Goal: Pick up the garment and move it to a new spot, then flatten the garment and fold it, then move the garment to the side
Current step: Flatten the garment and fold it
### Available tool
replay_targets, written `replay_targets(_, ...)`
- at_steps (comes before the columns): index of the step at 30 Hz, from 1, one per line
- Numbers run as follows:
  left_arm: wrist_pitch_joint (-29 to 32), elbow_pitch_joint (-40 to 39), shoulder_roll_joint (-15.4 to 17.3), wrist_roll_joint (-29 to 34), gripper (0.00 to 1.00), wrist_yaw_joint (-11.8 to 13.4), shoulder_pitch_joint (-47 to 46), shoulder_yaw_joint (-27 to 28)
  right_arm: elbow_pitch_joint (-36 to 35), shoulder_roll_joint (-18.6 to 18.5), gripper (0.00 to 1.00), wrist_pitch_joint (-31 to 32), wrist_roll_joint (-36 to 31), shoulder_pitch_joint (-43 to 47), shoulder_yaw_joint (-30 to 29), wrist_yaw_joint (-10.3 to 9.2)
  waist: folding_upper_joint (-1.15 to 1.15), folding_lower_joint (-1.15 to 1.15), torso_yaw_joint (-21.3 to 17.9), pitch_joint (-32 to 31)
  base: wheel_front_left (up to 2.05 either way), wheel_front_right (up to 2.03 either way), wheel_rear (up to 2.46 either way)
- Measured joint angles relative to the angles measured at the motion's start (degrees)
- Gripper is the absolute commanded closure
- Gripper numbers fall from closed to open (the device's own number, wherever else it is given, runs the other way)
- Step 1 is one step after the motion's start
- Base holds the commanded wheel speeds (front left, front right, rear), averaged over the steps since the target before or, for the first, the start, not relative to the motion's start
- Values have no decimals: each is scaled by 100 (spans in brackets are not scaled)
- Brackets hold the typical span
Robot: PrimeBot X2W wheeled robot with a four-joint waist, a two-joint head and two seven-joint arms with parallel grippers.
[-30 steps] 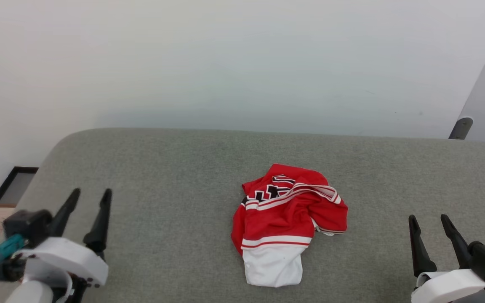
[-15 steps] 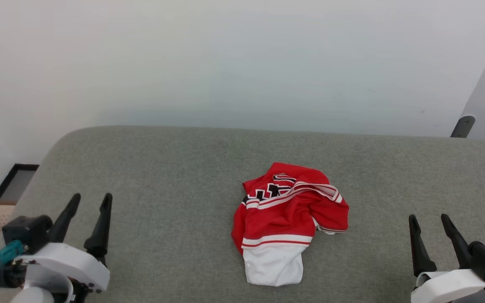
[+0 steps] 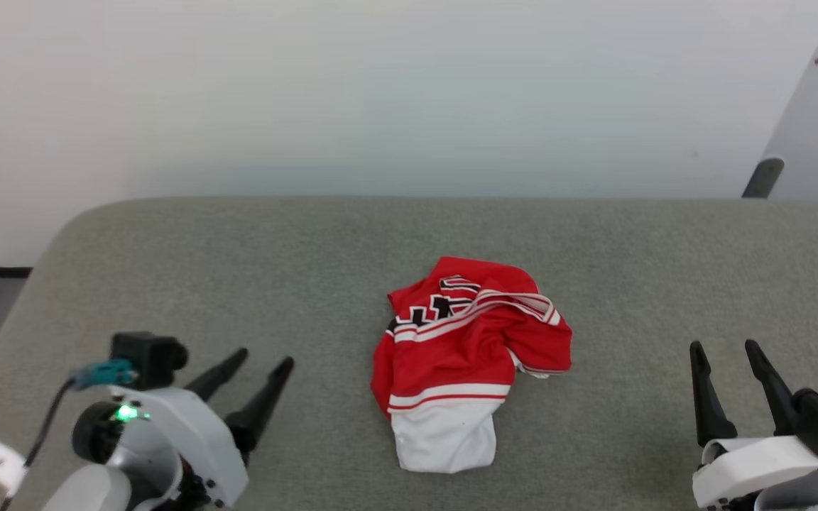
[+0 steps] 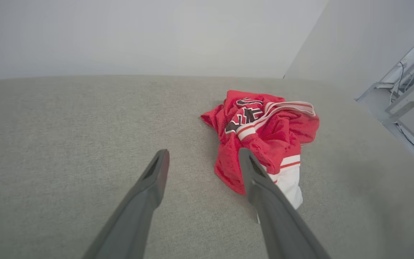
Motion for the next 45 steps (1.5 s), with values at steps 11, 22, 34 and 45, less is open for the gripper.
replay_targets(11,1736,-467,-19,-388,0,454,-143,-550,-55,108,0,-90,-23,-344,23,0,0,0,-354,677,0,0,0)
replay_targets(22,2270,-289,-253,-426,0,661,-328,-912,232,169,0,-255,-7,-658,149,0,0,0,-810,1243,0,0,0)
replay_targets(34,2154,283,-444,-220,100,655,-616,-1060,412,189,0,-313,-1,-824,175,0,0,0,-966,1405,0,0,0)
replay_targets(45,2774,-159,530,-12,100,606,-821,-1000,463,157,0,-337,-58,-746,112,0,0,0,-705,1213,0,0,0)
